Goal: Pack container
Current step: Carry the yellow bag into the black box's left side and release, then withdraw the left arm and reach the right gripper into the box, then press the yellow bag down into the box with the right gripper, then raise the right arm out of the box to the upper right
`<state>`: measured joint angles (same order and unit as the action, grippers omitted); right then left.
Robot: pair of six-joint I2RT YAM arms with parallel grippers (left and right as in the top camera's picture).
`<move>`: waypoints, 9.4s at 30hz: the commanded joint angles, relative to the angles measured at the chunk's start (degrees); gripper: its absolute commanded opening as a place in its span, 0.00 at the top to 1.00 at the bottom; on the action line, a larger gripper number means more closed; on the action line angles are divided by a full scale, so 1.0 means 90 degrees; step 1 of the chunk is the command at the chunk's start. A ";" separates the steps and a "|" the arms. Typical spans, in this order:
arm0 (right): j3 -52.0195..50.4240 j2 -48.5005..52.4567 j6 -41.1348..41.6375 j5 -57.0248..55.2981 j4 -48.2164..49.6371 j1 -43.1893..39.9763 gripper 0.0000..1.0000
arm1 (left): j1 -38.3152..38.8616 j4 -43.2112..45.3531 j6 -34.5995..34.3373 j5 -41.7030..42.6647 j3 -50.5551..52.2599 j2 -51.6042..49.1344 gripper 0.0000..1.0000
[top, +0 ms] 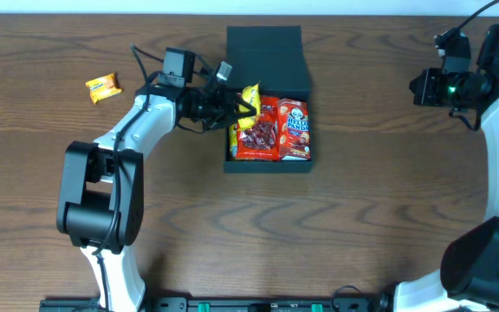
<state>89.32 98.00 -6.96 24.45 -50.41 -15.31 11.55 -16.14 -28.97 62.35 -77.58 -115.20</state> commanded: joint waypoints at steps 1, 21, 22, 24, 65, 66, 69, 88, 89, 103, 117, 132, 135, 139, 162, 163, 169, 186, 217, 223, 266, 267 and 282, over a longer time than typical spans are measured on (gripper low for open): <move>0.0160 -0.0134 -0.0092 0.0461 -0.0056 0.0000 0.98 | -0.0199 0.0041 -0.0131 0.0245 -0.0005 -0.0024 0.94; 0.0158 -0.0134 -0.0282 0.0097 -0.0211 0.1277 0.99 | -0.0369 -0.0168 0.0168 0.0177 0.0146 -0.0046 0.05; 0.0158 -0.0134 -0.0282 0.0097 -0.0231 0.1299 0.99 | -0.0369 -0.0143 0.0170 0.0180 0.0146 -0.0046 0.05; 0.0158 -0.0134 -0.0284 0.0095 -0.0255 0.1394 0.98 | -0.0372 -0.0070 0.0170 0.0182 0.0143 -0.0046 0.05; 0.0146 0.2050 0.0532 0.1003 0.1409 0.4252 0.99 | -0.2021 -0.0386 0.1200 -0.1001 0.0063 0.1824 0.05; 0.0146 0.2108 0.0571 0.1027 0.1457 0.4289 0.99 | -0.2021 -0.0391 0.1243 -0.1008 0.0063 0.1824 0.05; 0.0146 0.2147 0.0631 0.1076 0.1547 0.4357 0.99 | -0.2021 -0.0423 0.1248 -0.1202 0.0063 0.1824 0.05; 0.1676 0.2098 0.0435 0.0444 0.0202 0.4384 0.99 | -0.2021 -0.0848 0.1583 -0.2079 0.0063 0.1824 0.05; 0.1695 0.2098 0.0435 0.0437 0.0243 0.4384 0.96 | -0.2021 -0.0845 0.1581 -0.2164 0.0063 0.1824 0.05; 0.1688 0.2212 0.6482 -0.0593 0.0799 0.4541 0.92 | -0.2038 -0.0855 0.1605 -0.2506 0.0063 0.1824 0.05; 0.1688 0.2227 0.7764 -0.1285 0.0503 0.4976 0.48 | -0.2038 -0.0901 0.1608 -0.2504 0.0063 0.1824 0.05; 0.1688 0.2841 0.7373 -0.1059 0.0287 0.4957 0.77 | -0.2040 -0.1069 0.1700 -0.2506 0.0063 0.1824 0.05; 0.1688 0.2866 0.6987 -0.1022 0.0287 0.4942 0.98 | -0.2040 -0.1069 0.1702 -0.2506 0.0063 0.1824 0.05; 0.1700 0.2863 0.5814 -0.0719 0.0274 0.4894 0.98 | -0.2040 -0.1066 0.1700 -0.2506 0.0063 0.1824 0.05; 0.1698 0.3201 0.2125 -0.0044 0.0063 0.4874 0.98 | -0.2038 -0.1086 0.1637 -0.2499 0.0063 0.1824 0.05; 0.1698 0.3274 0.2125 -0.0046 0.0085 0.4877 0.98 | -0.2038 -0.1093 0.1625 -0.2499 0.0063 0.1824 0.05; 0.1698 0.3463 0.2676 -0.0398 0.0294 0.4869 0.98 | -0.2038 -0.1185 0.1625 -0.2501 0.0063 0.1824 0.05; 0.1695 0.3898 0.3152 -0.1044 0.0478 0.4860 0.98 | -0.2038 -0.1243 0.1503 -0.2494 0.0063 0.1824 0.05; 0.2538 0.3196 0.1093 0.0670 -0.0376 0.4624 0.99 | -0.2038 -0.1260 0.1503 -0.2669 0.0063 0.1824 0.05; 0.1965 0.3196 0.0809 0.0726 -0.0313 0.4690 0.98 | -0.2038 -0.1253 0.1503 -0.2669 0.0063 0.1824 0.05; 0.2045 0.3529 0.0243 0.1175 0.0058 0.4663 0.99 | -0.2038 -0.1450 0.1506 -0.3031 0.0063 0.1824 0.05; 0.2125 0.3497 0.0243 0.1200 0.0002 0.4631 0.99 | -0.2038 -0.1447 0.1506 -0.3065 0.0063 0.1824 0.05; 0.3281 0.2378 -0.1260 0.1535 -0.2368 0.2832 0.98 | -0.2038 -0.1297 0.1503 -0.3194 0.0063 0.1824 0.05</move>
<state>120.27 119.00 -12.40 36.29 -70.52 12.95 -6.44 -27.99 -15.18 34.24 -76.62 -98.59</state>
